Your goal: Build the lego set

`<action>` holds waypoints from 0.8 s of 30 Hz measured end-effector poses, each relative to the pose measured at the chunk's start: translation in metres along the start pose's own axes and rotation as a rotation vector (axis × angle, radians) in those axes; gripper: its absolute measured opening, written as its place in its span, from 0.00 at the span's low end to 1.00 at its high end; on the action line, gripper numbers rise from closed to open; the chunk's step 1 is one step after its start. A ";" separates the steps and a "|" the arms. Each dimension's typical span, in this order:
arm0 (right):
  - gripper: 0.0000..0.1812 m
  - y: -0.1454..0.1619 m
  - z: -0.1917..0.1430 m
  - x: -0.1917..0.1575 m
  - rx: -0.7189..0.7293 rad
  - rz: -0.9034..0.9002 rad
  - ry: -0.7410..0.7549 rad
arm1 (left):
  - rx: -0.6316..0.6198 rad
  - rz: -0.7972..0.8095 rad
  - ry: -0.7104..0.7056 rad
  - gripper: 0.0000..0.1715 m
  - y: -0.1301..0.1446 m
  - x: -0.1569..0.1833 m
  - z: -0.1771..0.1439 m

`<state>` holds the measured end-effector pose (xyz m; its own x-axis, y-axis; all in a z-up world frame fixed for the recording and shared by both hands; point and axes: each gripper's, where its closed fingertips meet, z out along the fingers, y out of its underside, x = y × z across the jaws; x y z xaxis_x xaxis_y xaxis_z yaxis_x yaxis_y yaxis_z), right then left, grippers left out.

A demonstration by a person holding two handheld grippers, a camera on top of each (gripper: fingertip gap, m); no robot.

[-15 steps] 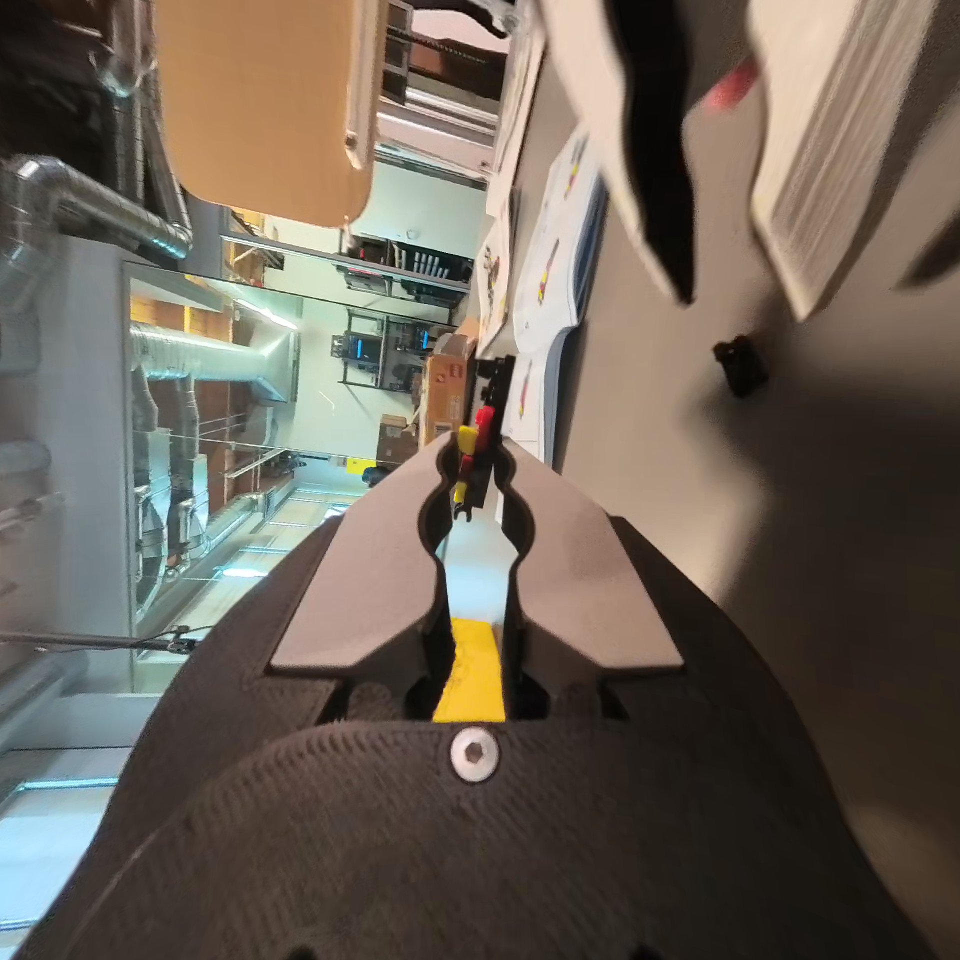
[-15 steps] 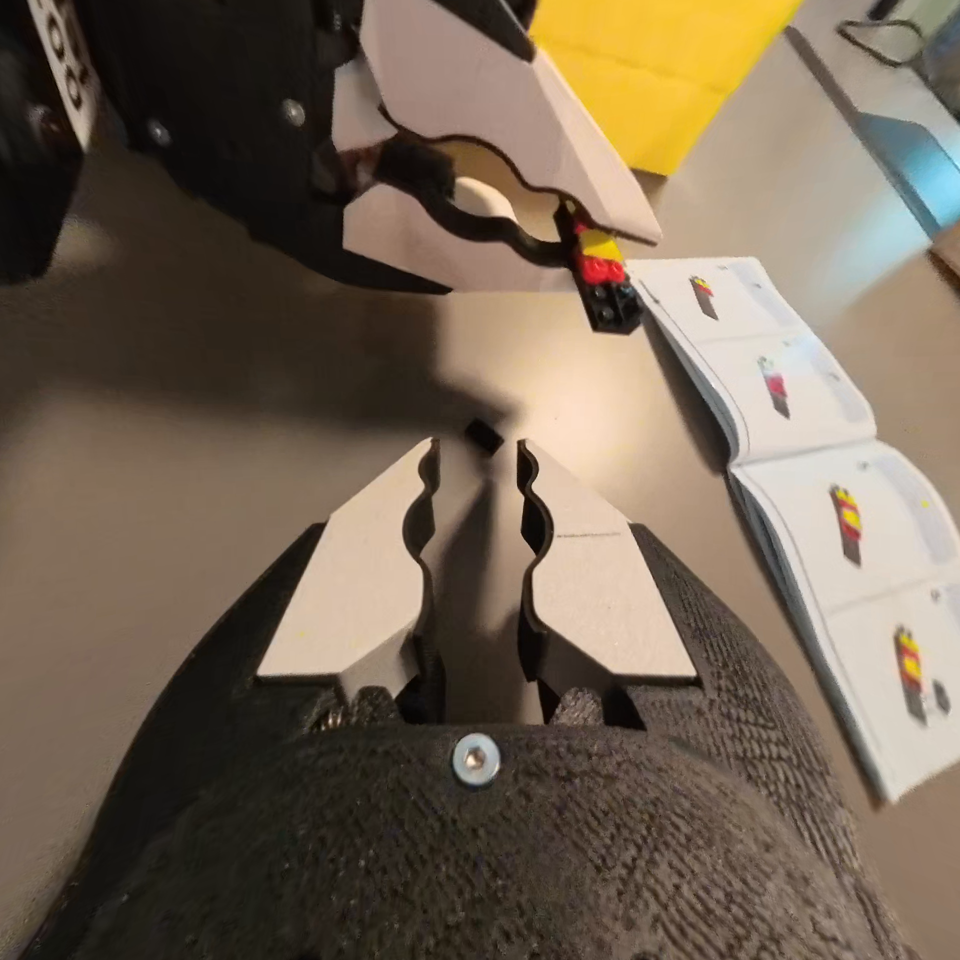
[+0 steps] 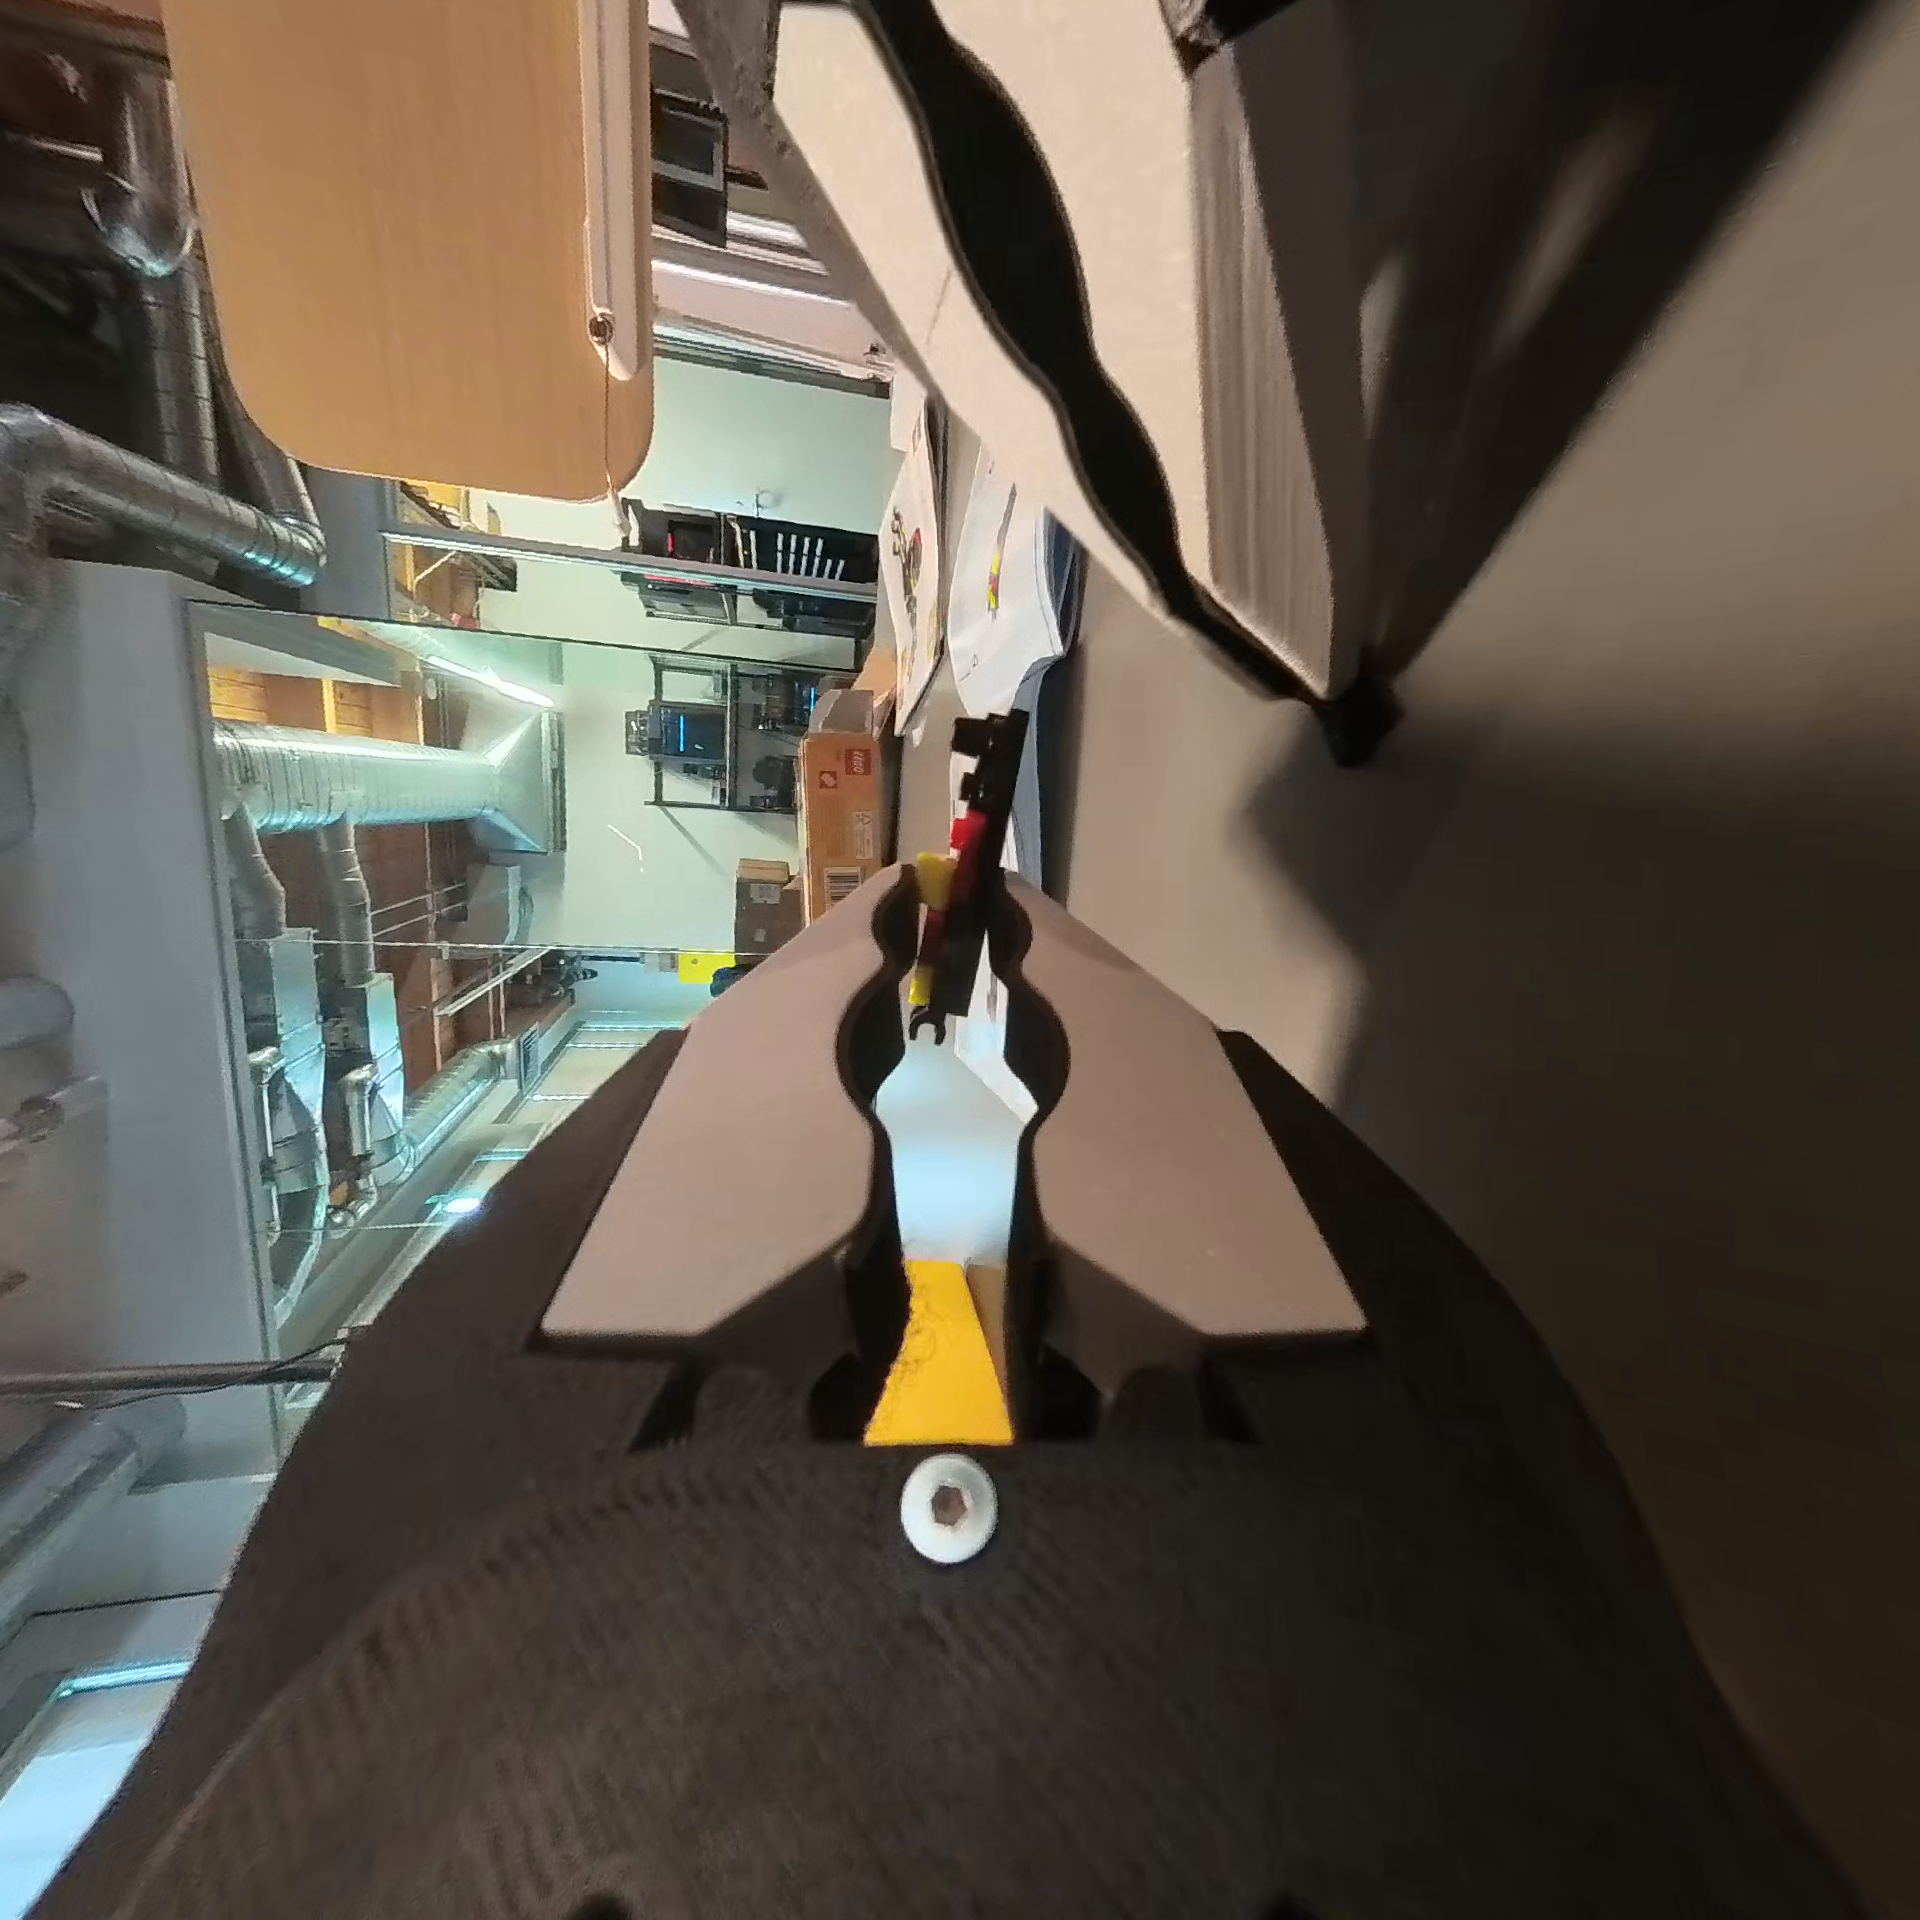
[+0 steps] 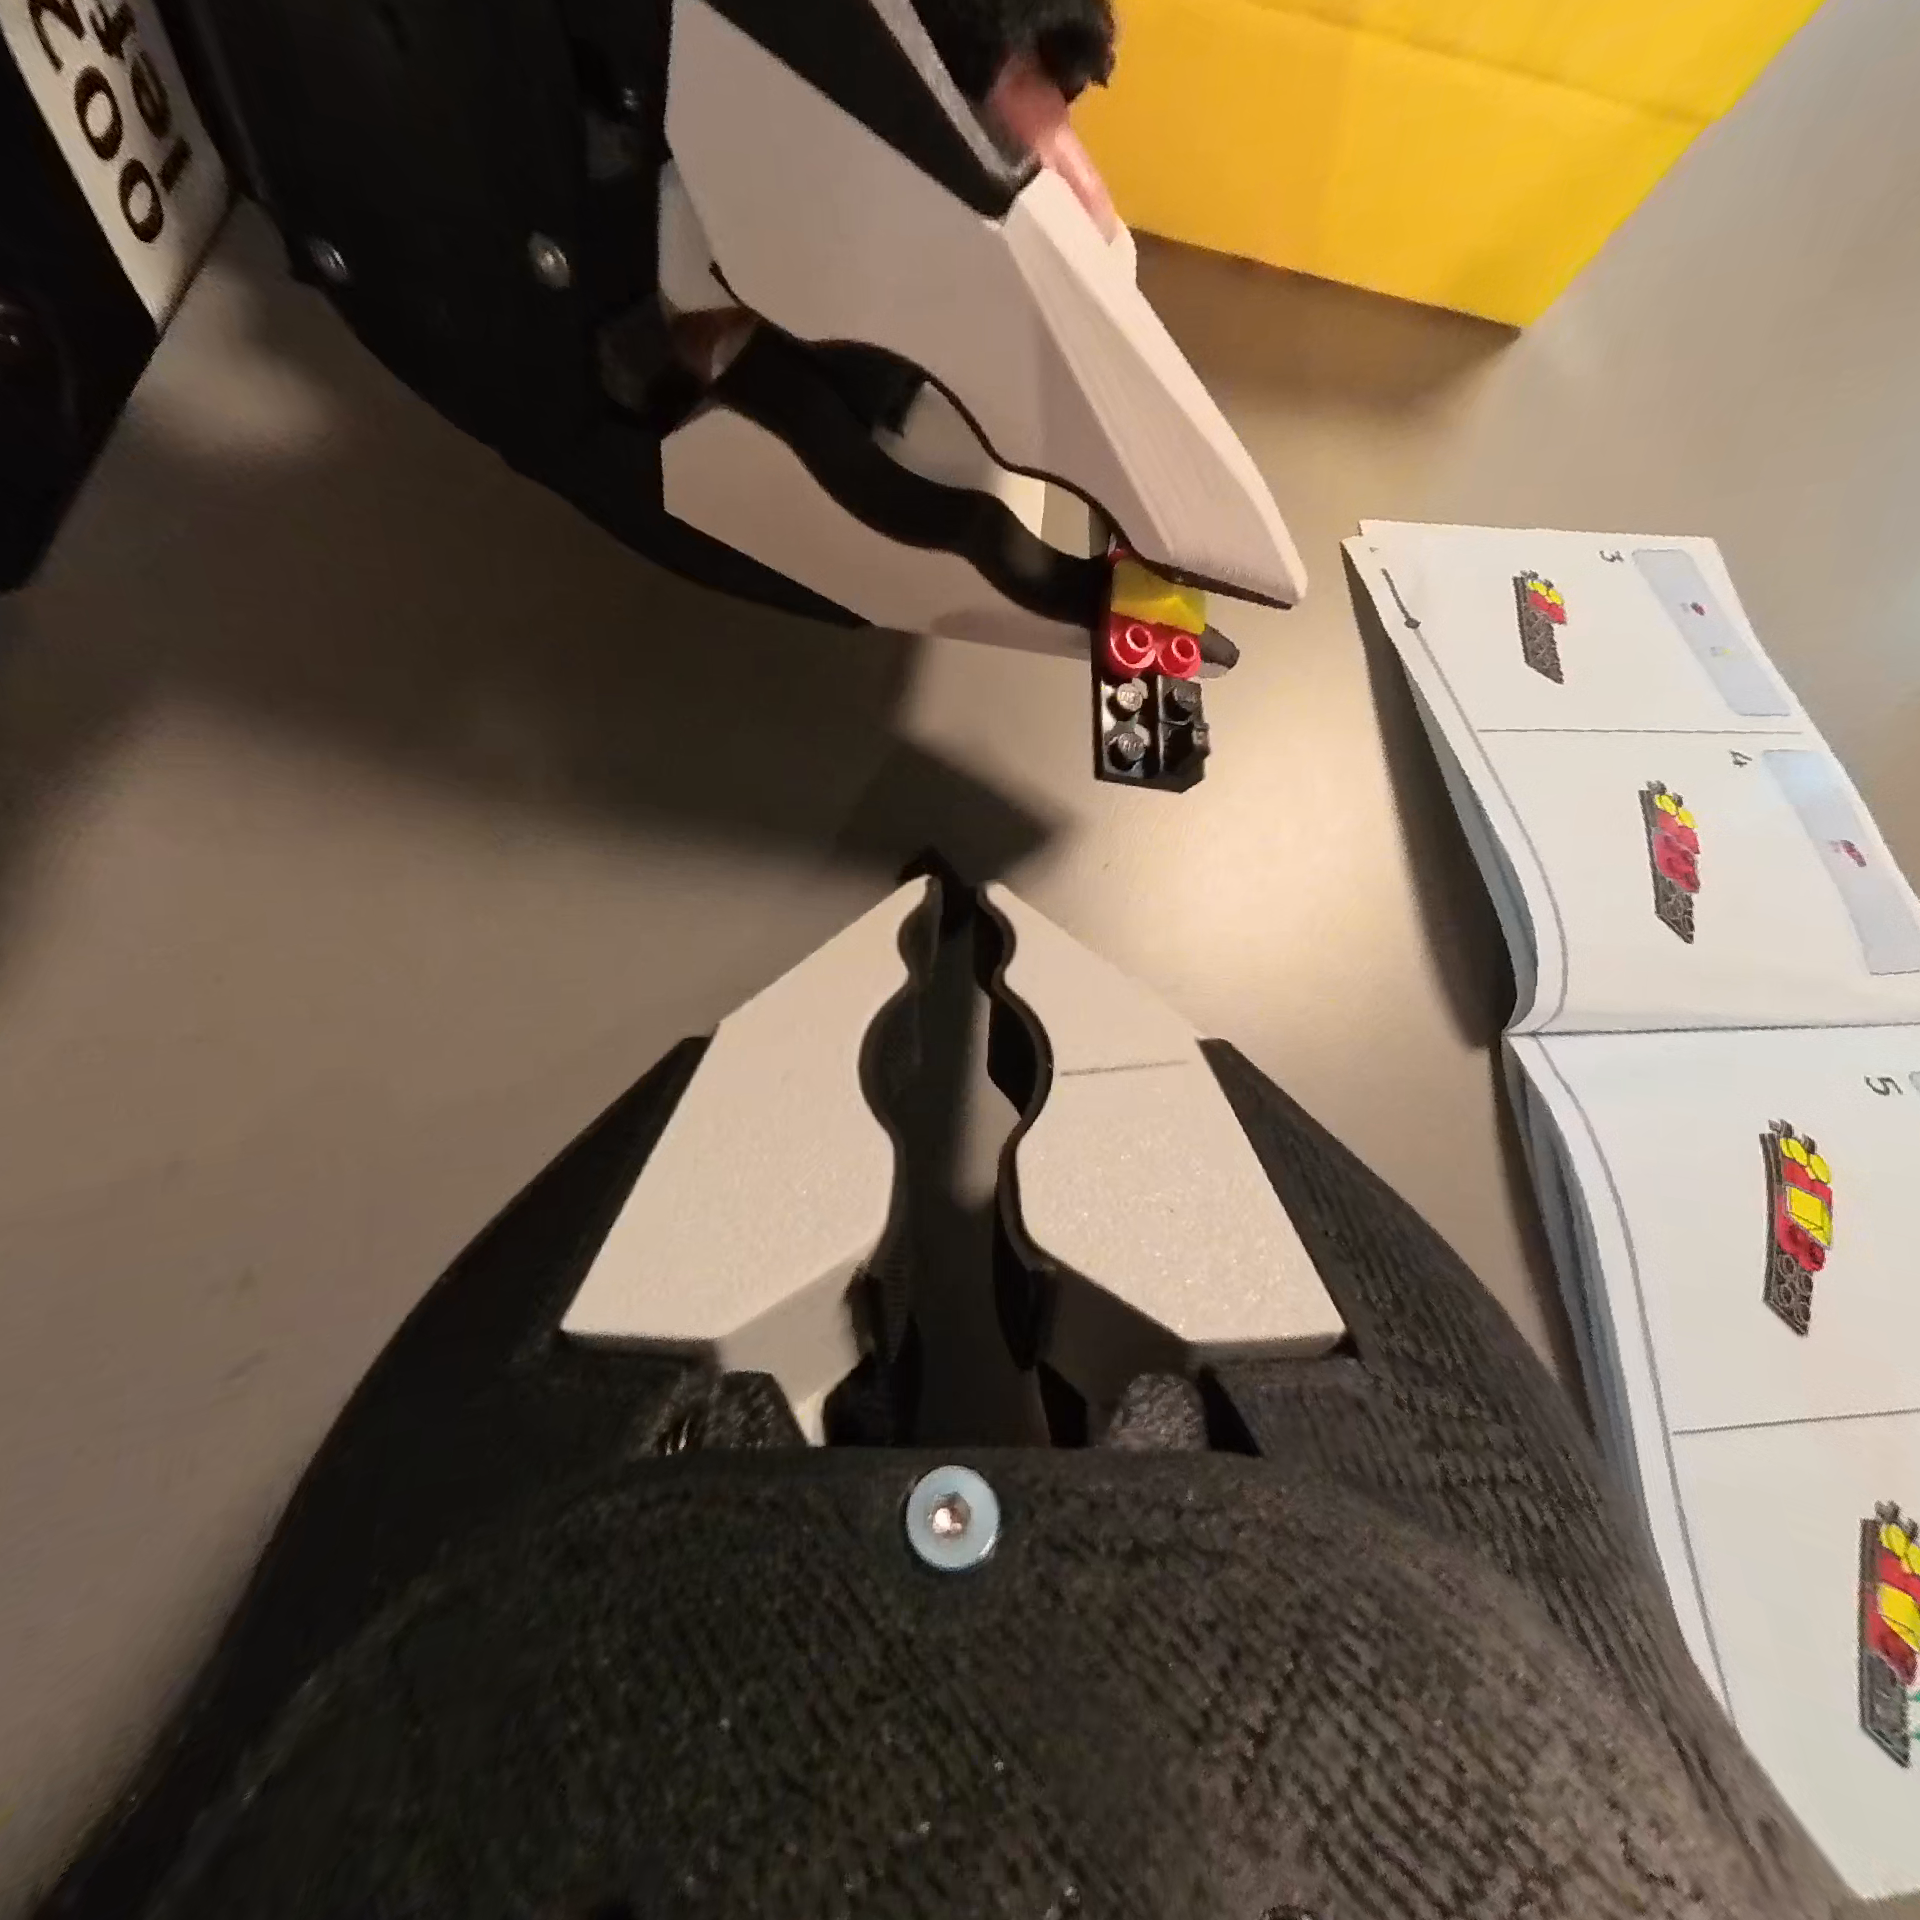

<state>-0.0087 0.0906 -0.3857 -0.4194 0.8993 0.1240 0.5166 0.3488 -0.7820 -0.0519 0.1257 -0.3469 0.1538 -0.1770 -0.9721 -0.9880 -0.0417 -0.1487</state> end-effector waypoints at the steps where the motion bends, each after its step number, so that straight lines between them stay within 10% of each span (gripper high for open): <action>1: 0.00 0.000 -0.001 -0.001 0.003 -0.007 -0.002 | -0.001 0.002 -0.001 0.07 0.000 0.000 0.000; 10: 0.00 -0.032 -0.039 0.019 0.174 0.072 0.187 | -0.031 0.012 0.024 0.07 -0.003 0.009 0.004; 24: 0.00 -0.026 -0.031 0.018 0.059 0.034 0.225 | 0.037 0.027 -0.012 0.07 -0.015 0.005 0.000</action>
<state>-0.0065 0.1055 -0.3438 -0.2226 0.9486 0.2249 0.4801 0.3074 -0.8216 -0.0361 0.1252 -0.3499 0.1272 -0.1659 -0.9779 -0.9917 -0.0010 -0.1288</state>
